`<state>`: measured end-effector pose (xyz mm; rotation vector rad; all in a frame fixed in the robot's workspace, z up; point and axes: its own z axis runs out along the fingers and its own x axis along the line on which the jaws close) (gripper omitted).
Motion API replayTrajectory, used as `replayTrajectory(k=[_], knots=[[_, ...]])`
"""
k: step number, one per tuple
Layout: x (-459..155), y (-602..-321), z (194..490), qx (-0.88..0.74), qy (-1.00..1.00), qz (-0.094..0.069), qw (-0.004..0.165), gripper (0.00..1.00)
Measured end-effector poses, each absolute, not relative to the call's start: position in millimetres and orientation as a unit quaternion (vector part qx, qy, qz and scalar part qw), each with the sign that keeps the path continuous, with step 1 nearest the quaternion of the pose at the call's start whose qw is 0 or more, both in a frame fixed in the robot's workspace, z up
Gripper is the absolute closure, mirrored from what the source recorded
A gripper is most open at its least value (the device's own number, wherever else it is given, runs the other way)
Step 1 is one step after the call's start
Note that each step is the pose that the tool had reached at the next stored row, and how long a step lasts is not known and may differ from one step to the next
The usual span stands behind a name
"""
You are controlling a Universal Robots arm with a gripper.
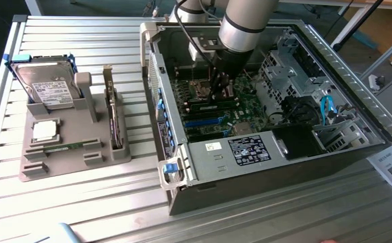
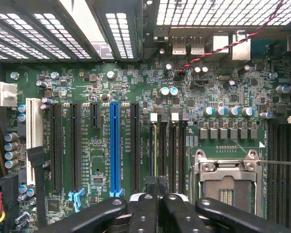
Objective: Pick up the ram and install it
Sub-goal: 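Press down the ram until it locks into place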
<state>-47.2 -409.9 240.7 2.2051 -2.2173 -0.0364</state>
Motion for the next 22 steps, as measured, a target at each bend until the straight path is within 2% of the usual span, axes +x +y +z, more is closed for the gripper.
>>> replayTrajectory(k=[12,22], knots=[[-93.9,-409.9,240.7,0.705,-0.709,-0.008,0.004,0.89],[-95.3,-409.9,238.7,0.705,-0.709,-0.008,0.004,0.89]])
